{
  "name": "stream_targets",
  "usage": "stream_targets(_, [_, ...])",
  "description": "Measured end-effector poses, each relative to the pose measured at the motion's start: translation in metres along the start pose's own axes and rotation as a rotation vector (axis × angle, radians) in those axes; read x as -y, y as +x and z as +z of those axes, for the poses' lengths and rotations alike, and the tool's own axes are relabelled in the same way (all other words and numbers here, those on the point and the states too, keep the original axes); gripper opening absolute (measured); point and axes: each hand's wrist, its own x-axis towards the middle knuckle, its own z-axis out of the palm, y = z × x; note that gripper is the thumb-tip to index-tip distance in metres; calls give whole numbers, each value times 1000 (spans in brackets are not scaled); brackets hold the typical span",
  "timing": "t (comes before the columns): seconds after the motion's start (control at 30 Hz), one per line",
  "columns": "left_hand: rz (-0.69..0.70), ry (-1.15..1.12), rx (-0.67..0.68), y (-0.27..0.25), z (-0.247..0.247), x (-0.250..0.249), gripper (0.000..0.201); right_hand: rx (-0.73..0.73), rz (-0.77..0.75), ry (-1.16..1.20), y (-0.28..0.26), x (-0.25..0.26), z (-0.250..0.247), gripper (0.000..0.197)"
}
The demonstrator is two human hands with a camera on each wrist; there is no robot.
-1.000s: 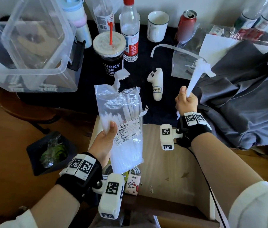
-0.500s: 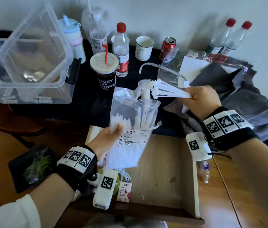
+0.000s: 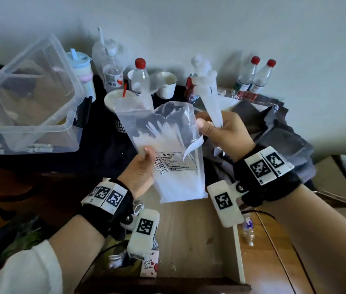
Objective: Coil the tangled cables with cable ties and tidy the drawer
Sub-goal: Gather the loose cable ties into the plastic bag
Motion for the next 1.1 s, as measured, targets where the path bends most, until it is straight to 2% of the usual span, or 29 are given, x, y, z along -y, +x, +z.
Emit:
stream_targets(0.07, [23, 30, -45, -1, 3, -4, 118, -42, 4, 85, -2, 5, 7, 38])
stream_targets(0.13, [51, 58, -14, -4, 9, -9, 117, -82, -37, 152, -5, 13, 8, 62])
stream_targets(0.17, [60, 71, 0, -6, 10, -12, 117, -88, -59, 170, -5, 16, 7, 54])
stream_targets(0.23, [94, 100, 15, -7, 10, -17, 120, -99, -104, 121, -2, 23, 0, 11])
stream_targets(0.33, [100, 48, 85, -7, 11, -20, 122, -144, -177, -29, 0, 27, -8, 18])
stream_targets(0.4, [141, 65, 53, -6, 13, -24, 119, -204, -197, -52, 0, 26, -6, 21])
stream_targets(0.5, [105, 104, 79, -7, 12, -21, 96, -219, -148, -54, -5, 16, 3, 18])
stream_targets(0.6, [76, 164, 30, -2, 1, -8, 93, -193, -120, -81, -9, 7, -1, 43])
stream_targets(0.63, [74, 175, 8, 0, -3, -6, 91, -185, -117, -81, -9, 7, -4, 42])
stream_targets(0.67, [63, 181, -14, 0, -5, -6, 94, -147, -110, -71, -8, 11, -7, 31])
stream_targets(0.7, [45, 179, -12, -2, -6, -7, 102, -96, -109, -88, -8, 14, -11, 18])
stream_targets(0.73, [43, 179, 3, -1, -8, -8, 112, -77, -121, -118, -6, 17, -16, 16])
stream_targets(0.87, [19, 193, 63, -12, -12, -11, 119, -95, -160, -298, -6, 19, -42, 71])
stream_targets(1.03, [-20, 189, 107, -16, -13, -11, 124, -87, -196, -574, -14, 22, -60, 88])
stream_targets(1.1, [-32, 190, 99, -15, -16, -9, 129, -102, -188, -711, -17, 22, -64, 81])
